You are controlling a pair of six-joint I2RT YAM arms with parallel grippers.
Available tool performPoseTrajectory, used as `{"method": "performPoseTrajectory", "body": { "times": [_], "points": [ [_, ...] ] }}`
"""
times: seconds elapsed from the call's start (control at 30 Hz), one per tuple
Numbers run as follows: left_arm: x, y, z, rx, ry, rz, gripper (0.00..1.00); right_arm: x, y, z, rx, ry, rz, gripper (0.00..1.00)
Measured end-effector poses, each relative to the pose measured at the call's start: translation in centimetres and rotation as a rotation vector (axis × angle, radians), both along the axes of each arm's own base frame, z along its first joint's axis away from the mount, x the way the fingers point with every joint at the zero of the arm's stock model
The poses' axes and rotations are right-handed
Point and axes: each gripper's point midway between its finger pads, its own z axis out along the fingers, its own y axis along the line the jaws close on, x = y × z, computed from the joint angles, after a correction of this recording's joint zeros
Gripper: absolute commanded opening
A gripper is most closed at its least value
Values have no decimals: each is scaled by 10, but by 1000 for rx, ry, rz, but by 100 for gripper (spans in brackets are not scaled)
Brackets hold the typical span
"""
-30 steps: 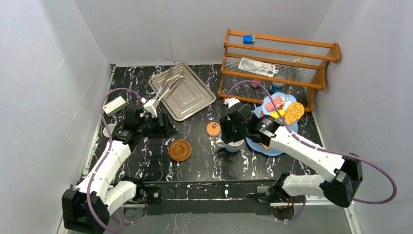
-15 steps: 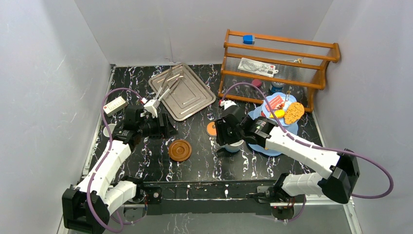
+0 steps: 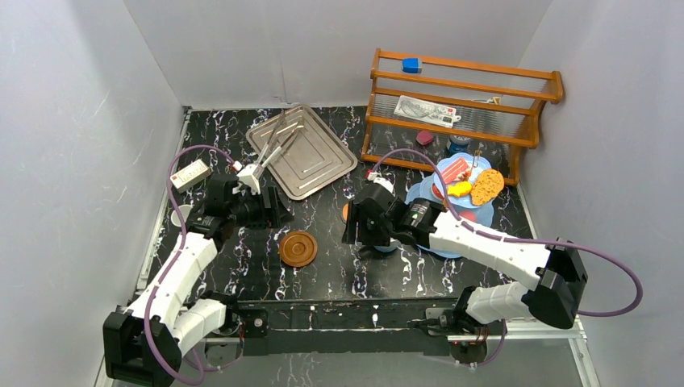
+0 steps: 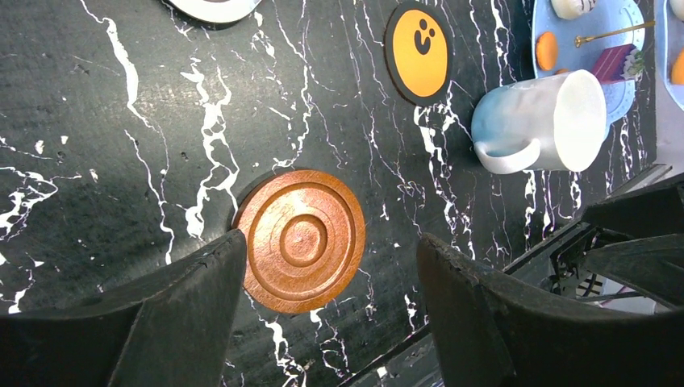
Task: Serve the afternoon tea
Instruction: Pick up the cup at the center of the board.
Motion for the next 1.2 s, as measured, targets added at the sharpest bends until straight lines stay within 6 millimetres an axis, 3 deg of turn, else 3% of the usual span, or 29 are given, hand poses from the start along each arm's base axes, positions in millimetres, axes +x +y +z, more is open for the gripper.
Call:
{"method": "performPoseTrajectory", "body": {
  "times": [0.17,0.57,0.8,1.2],
  "points": [
    [0,4,1,17,-23,9,74,0,3,1,37,47,-177,63],
    [2,9,6,41,-63,18,74,16,-13,-20,-101,181,-673,65],
    [2,9,7,44,-72,14,74,19,-27,-32,-147,184,-827,66],
    [2,9,8,43,-79,14,74,33,-28,-50,-187,177,-949,67]
  ]
}}
